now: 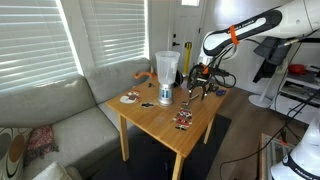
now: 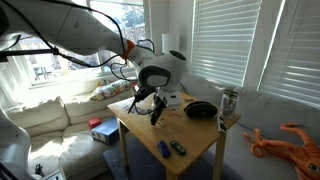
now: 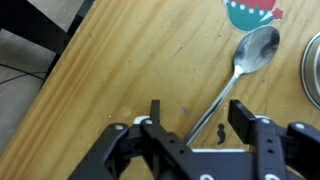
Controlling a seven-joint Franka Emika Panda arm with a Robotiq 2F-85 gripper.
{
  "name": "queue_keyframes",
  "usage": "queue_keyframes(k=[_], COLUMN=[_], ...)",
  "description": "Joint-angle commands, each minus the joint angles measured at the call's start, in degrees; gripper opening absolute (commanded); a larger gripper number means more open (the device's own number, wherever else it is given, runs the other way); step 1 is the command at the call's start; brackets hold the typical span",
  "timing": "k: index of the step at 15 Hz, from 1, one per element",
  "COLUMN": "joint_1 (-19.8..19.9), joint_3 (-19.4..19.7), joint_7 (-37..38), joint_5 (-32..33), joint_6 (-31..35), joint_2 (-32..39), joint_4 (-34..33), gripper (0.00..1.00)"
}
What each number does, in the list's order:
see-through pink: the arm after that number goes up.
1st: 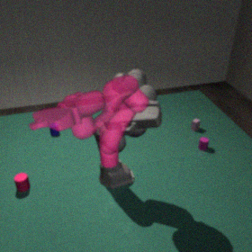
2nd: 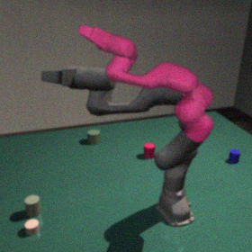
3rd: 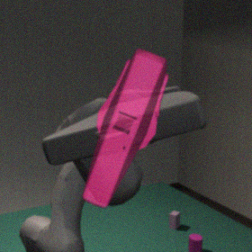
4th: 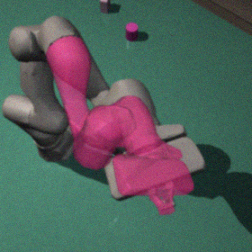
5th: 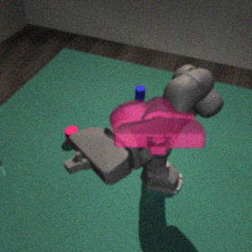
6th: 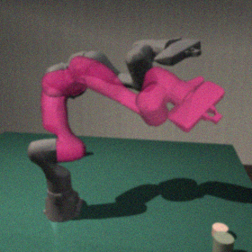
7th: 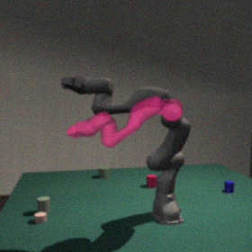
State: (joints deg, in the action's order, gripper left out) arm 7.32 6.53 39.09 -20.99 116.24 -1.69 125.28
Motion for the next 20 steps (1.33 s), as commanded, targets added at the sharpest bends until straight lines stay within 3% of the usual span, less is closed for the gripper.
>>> queue_keyframes(k=[1, 3, 5, 7, 13, 20], joint_1=[-0.54, -0.64, -0.66, -0.68, -0.53, -0.33], joint_3=[-0.39, -0.52, -0.56, -0.59, -0.44, -0.22], joint_7=[2.49, 3.11, 3.86, 4.64, 6.57, 7.62], joint_5=[-2.65, -3.47, -3.47, -2.91, -1.46, 0.16], joint_6=[2.10, 2.62, 2.07, 1.41, 1.54, 1.27], joint_2=[1.43, 2.08, 2.60, 2.91, 3.00, 2.24], joint_4=[-0.88, -1.34, -1.92, -2.26, -2.29, -2.79], gripper=[0.81, 0.76, 0.52, 0.43, 0.02, 0.02])
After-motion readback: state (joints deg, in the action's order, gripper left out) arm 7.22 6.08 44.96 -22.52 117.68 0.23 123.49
